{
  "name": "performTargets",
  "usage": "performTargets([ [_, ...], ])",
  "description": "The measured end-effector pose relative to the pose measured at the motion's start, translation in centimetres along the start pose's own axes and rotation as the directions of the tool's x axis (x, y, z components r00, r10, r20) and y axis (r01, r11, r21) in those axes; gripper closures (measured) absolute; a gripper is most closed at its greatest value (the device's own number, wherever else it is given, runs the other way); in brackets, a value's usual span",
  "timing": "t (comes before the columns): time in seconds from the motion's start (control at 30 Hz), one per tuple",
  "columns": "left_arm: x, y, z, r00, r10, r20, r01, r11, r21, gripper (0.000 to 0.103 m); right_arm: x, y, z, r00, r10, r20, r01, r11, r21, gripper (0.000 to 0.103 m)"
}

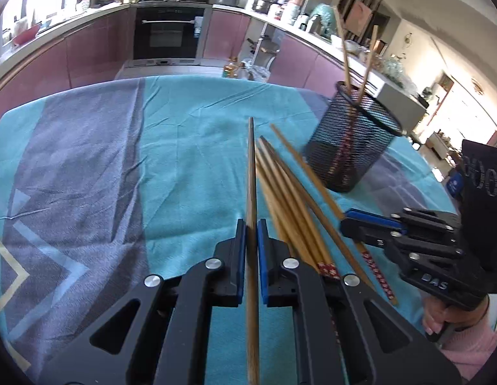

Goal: Organize utensils
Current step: 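Grasp another chopstick from the pile with each gripper, then lift both chopsticks upright and lower them into the mesh cup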

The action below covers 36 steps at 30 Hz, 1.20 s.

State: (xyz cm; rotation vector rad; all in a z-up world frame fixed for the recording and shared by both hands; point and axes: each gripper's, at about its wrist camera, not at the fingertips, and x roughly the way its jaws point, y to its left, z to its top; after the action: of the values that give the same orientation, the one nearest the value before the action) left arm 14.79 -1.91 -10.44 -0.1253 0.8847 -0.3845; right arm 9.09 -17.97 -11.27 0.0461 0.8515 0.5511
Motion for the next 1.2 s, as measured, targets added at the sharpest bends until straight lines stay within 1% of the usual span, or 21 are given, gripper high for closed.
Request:
performTargets([
  [0.13, 0.2, -0.9, -0.5, 0.999, -0.042, -0.019, 0.043, 0.999, 0.021, 0.095, 0.4, 0.2, -0.1, 1.000, 0.000, -0.024, -0.001, 1.000, -0.014, 0.097],
  [0.27, 0.9, -1.6, -0.9, 0.998, -0.049, -0.043, 0.051, 0.998, 0.043, 0.095, 0.7, 0.4, -0.2, 0.999, -0.007, -0.037, 0.006, 1.000, -0.023, 0.097],
  [0.37, 1.6, -1.6, -1.0, 0.997, -0.047, -0.062, 0.050, 0.998, 0.042, 0.095, 1.0, 0.3, -0.2, 0.999, 0.002, -0.046, -0.003, 1.000, -0.015, 0.097],
  [0.47, 2.2, -1.4, -0.9, 0.994, -0.059, -0.089, 0.063, 0.997, 0.041, 0.095, 1.3, 0.5, -0.1, 0.998, 0.000, -0.057, -0.002, 1.000, -0.026, 0.097],
  [0.5, 2.4, -1.3, -0.8, 0.994, -0.057, -0.092, 0.061, 0.997, 0.041, 0.091, 1.4, 0.6, 0.1, 0.998, -0.002, -0.060, 0.000, 1.000, -0.031, 0.097],
  [0.63, 2.8, -1.3, -0.3, 0.993, -0.053, -0.105, 0.059, 0.997, 0.059, 0.086, 2.2, 0.7, 0.5, 0.997, -0.003, -0.082, -0.001, 0.999, -0.042, 0.095],
  [0.7, 3.1, -1.3, 0.1, 0.991, -0.071, -0.118, 0.078, 0.995, 0.064, 0.082, 2.5, 0.6, 0.8, 0.996, 0.001, -0.088, -0.005, 0.999, -0.042, 0.095],
  [0.8, 3.6, -1.0, 0.8, 0.988, -0.087, -0.131, 0.095, 0.994, 0.061, 0.081, 2.9, 0.4, 1.0, 0.996, 0.005, -0.094, -0.009, 0.999, -0.040, 0.095],
  [0.9, 4.0, -0.8, 1.1, 0.986, -0.096, -0.139, 0.105, 0.993, 0.055, 0.086, 2.8, 0.4, 1.0, 0.996, -0.002, -0.088, -0.002, 0.999, -0.044, 0.095],
  [0.93, 4.0, -0.6, 1.1, 0.986, -0.090, -0.140, 0.098, 0.994, 0.056, 0.095, 2.7, 0.3, 1.0, 0.996, -0.001, -0.085, -0.002, 0.999, -0.041, 0.096],
  [1.07, 4.1, -0.6, 1.2, 0.987, -0.079, -0.141, 0.087, 0.995, 0.053, 0.095, 1.8, -0.1, 1.0, 0.998, 0.016, -0.061, -0.018, 0.999, -0.029, 0.096],
  [1.2, 3.2, -0.8, 1.0, 0.988, -0.092, -0.125, 0.099, 0.994, 0.052, 0.096, 0.1, -0.1, 1.2, 0.999, 0.033, -0.024, -0.033, 0.999, -0.034, 0.097],
])
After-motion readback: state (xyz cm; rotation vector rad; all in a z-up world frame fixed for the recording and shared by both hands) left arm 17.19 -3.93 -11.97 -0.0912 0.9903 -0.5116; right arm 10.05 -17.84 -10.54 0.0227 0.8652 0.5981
